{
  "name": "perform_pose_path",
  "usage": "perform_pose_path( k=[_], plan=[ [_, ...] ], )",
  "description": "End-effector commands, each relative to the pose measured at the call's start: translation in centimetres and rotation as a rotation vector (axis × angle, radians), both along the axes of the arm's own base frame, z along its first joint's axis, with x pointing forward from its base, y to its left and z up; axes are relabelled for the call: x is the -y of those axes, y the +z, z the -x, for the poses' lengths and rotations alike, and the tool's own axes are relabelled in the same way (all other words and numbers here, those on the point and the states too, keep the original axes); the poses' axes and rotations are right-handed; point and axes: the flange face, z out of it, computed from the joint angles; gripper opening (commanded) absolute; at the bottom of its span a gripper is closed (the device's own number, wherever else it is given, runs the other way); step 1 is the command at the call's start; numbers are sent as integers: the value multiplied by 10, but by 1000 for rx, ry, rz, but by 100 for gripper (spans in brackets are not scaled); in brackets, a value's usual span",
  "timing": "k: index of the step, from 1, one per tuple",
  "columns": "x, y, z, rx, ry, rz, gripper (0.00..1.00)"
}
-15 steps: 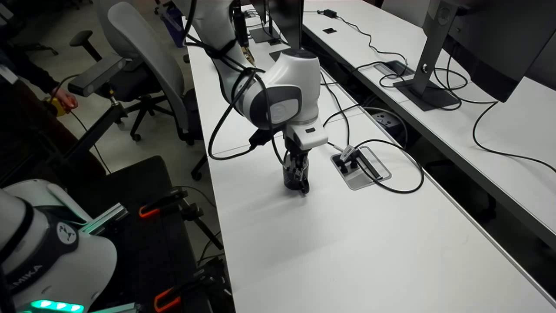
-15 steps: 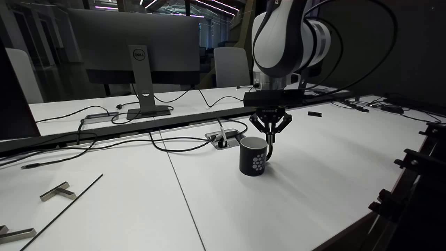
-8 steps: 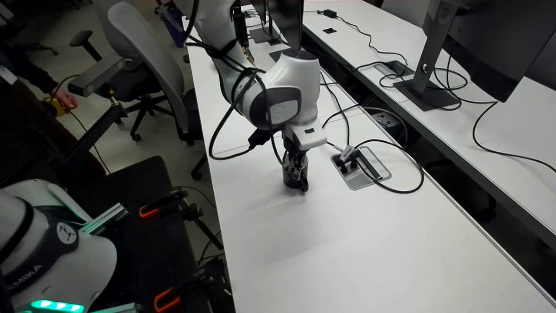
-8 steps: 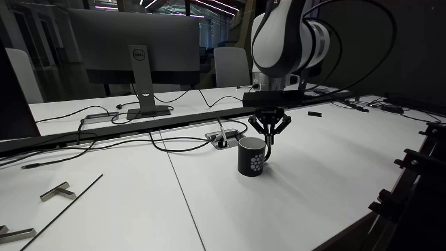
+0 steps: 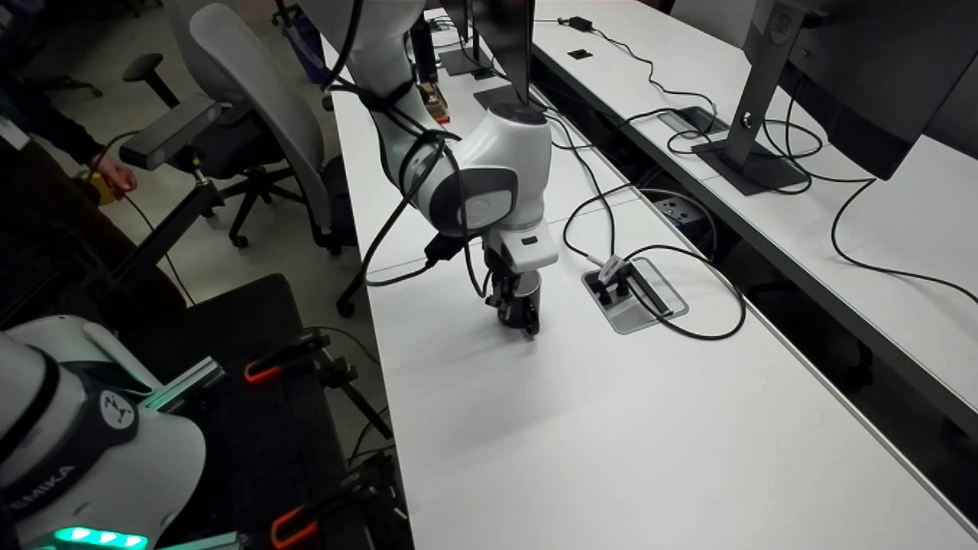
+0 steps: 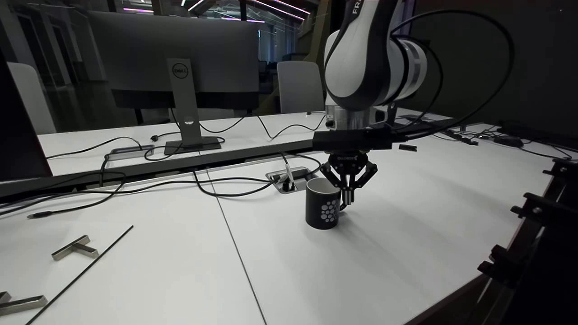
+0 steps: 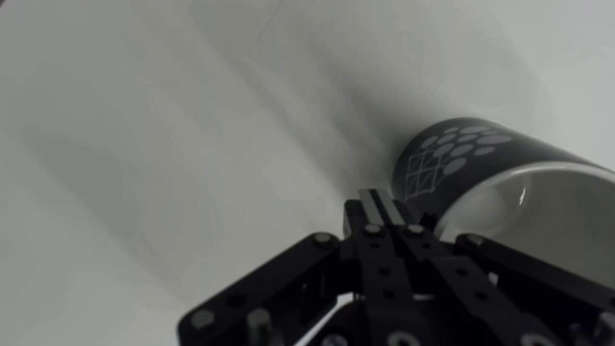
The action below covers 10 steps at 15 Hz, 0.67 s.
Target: Rotate the mug counterclockwise
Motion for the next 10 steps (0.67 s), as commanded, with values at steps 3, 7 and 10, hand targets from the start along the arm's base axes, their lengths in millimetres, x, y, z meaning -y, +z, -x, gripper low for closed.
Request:
perform_pose_path(
  k=[3,7,10],
  plan=[
    [9,-2,-6,-1,-8,-11,0],
    [14,1,-9,10,-19,-5,0],
    [17,4,-15,28,-25,-2,0]
  ],
)
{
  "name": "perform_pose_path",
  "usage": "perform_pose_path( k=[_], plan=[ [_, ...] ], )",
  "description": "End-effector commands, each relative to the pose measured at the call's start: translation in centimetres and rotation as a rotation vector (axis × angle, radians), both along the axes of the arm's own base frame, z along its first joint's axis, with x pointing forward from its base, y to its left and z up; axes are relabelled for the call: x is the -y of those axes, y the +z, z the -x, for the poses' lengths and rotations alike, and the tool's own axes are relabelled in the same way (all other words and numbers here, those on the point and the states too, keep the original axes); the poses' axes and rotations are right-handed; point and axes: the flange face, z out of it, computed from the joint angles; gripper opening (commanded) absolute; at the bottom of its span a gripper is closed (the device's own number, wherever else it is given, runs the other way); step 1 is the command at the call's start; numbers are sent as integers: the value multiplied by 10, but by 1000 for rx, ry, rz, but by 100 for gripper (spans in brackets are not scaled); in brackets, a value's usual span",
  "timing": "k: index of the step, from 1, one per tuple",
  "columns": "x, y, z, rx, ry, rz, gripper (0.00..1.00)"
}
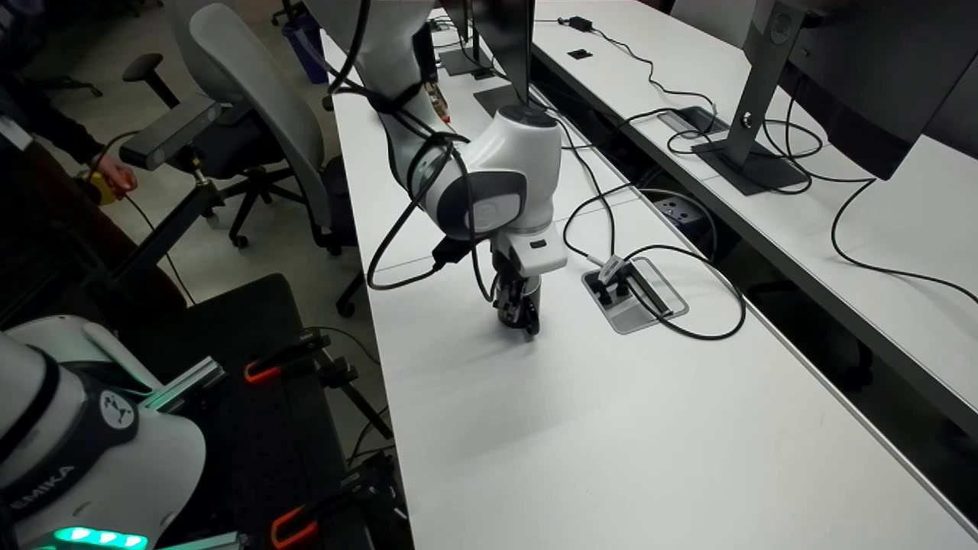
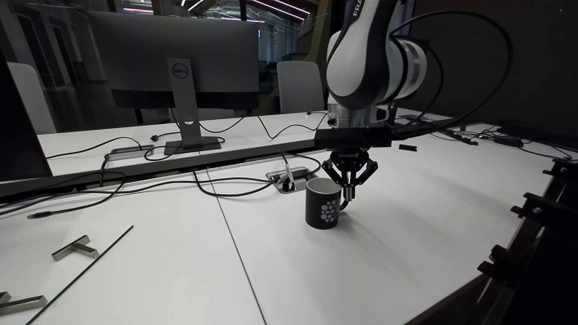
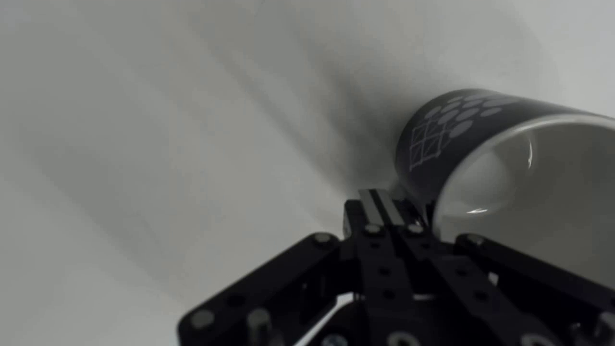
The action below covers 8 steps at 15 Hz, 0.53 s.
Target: Rotate the mug counterclockwise
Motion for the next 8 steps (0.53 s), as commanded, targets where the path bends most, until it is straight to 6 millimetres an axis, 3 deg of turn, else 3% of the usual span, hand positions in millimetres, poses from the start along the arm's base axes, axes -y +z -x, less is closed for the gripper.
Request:
perform_pose_path(
  k=[1,8],
  plan=[
    [6,3,-10,25,-7,-6,0],
    [10,7,-18,44,-13,-11,0]
  ],
)
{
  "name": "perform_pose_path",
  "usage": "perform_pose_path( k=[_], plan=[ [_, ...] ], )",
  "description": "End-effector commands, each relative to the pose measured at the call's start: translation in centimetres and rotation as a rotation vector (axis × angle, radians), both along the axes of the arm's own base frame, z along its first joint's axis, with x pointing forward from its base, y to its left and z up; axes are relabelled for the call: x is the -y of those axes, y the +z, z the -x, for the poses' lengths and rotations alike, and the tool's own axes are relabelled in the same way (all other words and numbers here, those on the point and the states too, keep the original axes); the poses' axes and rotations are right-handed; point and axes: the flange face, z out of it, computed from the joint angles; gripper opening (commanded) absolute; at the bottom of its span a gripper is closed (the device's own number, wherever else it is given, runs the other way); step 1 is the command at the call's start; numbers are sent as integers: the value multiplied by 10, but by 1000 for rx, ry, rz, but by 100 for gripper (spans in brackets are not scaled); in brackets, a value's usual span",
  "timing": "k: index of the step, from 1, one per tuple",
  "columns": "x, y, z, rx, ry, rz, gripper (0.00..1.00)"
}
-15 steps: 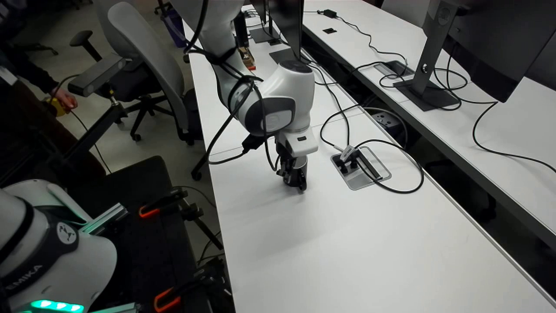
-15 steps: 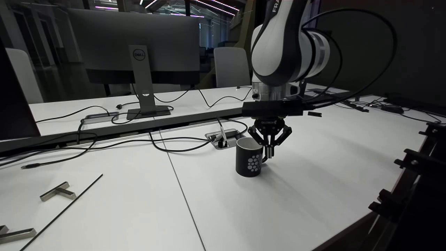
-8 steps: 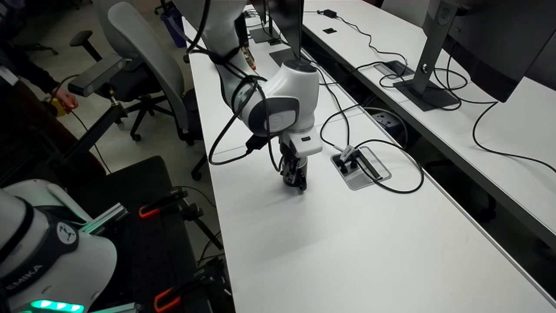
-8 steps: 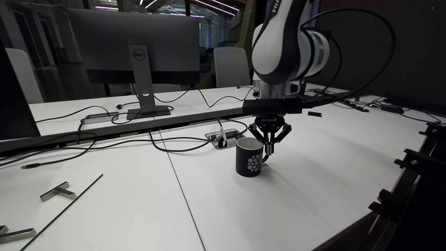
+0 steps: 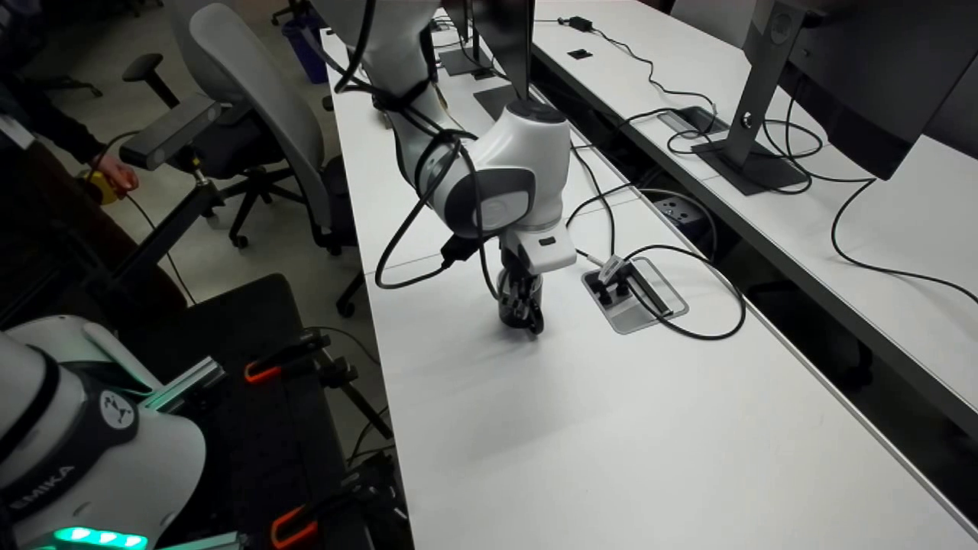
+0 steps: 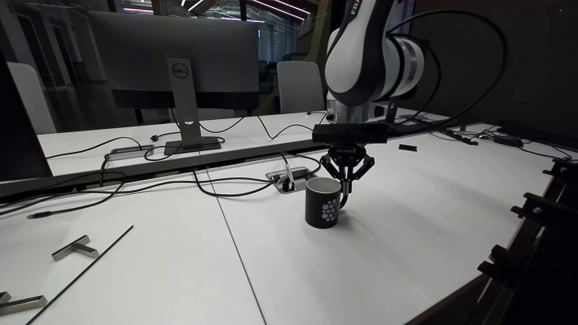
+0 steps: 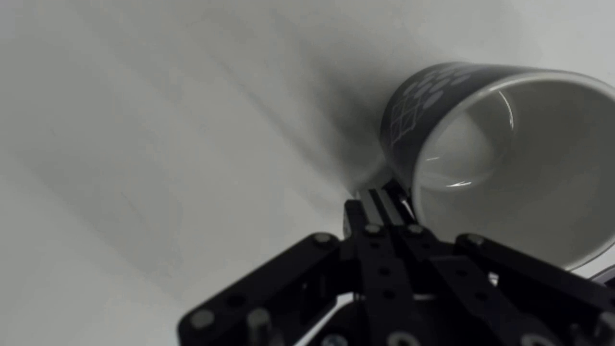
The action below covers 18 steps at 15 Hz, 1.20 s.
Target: Rotate the mug counterclockwise
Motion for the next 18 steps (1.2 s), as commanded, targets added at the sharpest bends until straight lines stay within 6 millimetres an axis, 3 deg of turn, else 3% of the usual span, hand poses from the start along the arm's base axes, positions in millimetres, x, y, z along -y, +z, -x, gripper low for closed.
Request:
perform_pose_path(
  k=[1,18],
  plan=[
    [3,2,-8,18,2,-9,0],
    [1,13,-31,56,35,-9,0]
  ],
)
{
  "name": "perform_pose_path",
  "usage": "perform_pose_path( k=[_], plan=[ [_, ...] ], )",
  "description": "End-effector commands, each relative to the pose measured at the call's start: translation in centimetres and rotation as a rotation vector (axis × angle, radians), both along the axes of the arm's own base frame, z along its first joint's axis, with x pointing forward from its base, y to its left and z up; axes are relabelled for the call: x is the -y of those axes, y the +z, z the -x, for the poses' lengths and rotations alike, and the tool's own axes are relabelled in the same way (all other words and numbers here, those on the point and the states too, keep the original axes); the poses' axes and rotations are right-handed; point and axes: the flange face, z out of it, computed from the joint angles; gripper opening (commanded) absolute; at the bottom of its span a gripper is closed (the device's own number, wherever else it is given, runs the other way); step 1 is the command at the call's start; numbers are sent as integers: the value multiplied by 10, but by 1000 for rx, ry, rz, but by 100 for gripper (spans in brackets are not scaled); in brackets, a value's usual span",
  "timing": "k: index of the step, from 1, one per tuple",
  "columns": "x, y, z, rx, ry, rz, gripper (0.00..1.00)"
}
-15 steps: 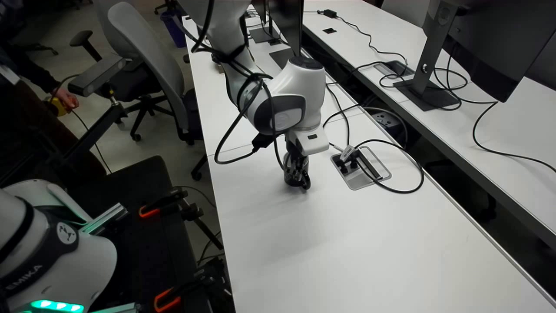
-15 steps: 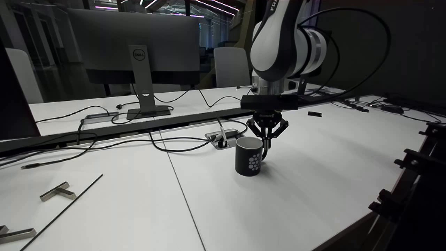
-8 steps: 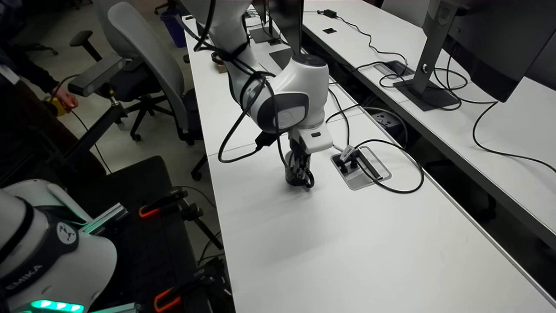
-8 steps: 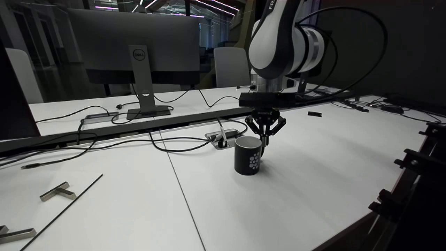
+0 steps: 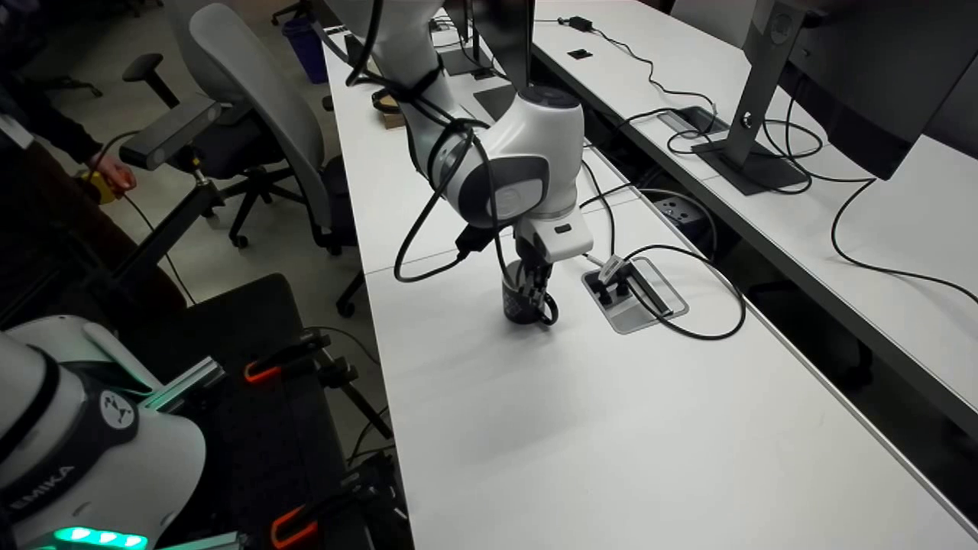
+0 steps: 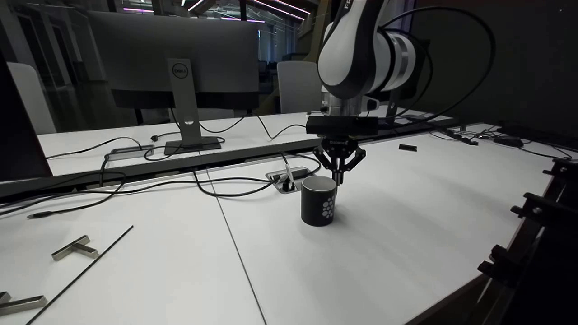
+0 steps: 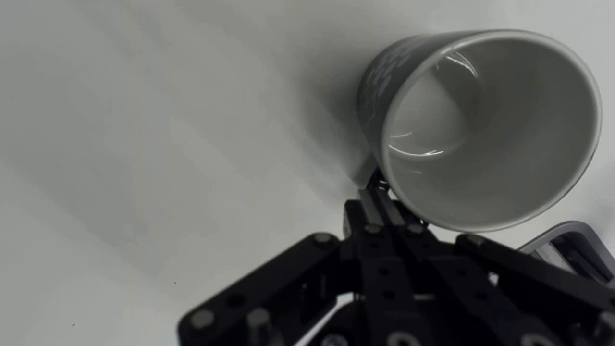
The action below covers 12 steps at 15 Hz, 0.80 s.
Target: Rotate the mug counterclockwise
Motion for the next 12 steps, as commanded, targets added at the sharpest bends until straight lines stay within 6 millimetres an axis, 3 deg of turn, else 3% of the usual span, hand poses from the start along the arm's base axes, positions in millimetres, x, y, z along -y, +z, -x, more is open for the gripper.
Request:
perform_pose_path(
  k=[1,12],
  plan=[
    [-2,1,-9,8,25,-6,0],
    [-4,-2,-14,9,51,-13,0]
  ],
)
